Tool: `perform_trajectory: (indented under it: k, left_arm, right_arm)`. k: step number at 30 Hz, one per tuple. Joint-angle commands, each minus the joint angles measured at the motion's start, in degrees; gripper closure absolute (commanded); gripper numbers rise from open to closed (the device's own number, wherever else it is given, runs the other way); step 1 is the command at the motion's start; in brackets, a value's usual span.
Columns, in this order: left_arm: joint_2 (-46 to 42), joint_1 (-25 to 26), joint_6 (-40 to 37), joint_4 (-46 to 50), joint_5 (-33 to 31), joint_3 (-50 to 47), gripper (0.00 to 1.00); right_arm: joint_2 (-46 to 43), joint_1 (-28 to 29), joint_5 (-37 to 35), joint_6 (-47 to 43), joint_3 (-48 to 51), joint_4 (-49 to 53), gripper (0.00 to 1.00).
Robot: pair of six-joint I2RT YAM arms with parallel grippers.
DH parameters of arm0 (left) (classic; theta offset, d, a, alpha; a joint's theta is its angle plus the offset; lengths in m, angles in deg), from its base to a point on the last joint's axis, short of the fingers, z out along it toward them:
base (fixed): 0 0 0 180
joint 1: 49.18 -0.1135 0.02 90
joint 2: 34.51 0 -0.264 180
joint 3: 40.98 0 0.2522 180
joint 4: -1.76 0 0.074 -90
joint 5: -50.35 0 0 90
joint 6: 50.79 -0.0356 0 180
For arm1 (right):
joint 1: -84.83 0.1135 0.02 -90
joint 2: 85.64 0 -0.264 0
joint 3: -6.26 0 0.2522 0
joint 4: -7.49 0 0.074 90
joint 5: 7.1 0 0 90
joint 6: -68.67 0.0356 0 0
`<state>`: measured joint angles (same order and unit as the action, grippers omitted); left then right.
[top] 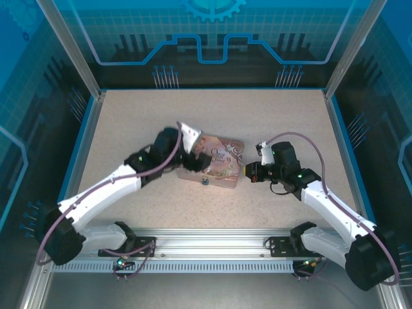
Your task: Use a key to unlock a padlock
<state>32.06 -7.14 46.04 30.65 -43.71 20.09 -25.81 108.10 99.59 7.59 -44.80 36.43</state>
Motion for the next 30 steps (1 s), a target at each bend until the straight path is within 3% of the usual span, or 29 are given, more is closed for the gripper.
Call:
perform_trajectory:
  k: [1, 7, 13, 23, 30]
  left_arm:
    - [-4.2, 4.9, 8.5, -2.0, -8.5, -6.3, 0.13]
    - [-3.5, 10.0, 13.9, -8.4, -13.1, -13.4, 0.17]
    - [1.2, 13.0, 11.9, -18.2, -20.0, -17.9, 0.21]
    - [8.2, 16.7, 11.9, -31.7, -24.4, -23.7, 0.23]
    - [17.8, 18.1, 10.0, -38.2, -25.8, -21.9, 0.23]
  right_arm:
    - [0.6, 1.6, -2.0, 1.0, -3.0, -2.8, 1.0]
    - [3.3, 3.9, -4.0, 4.2, -3.7, -6.6, 1.0]
    - [3.1, 6.5, -9.8, 4.3, -6.4, -5.0, 1.0]
    - [-6.8, 7.9, -15.3, 6.2, -4.6, -1.6, 1.0]
    - [-13.1, 9.0, -18.7, 7.3, -2.7, 0.8, 1.0]
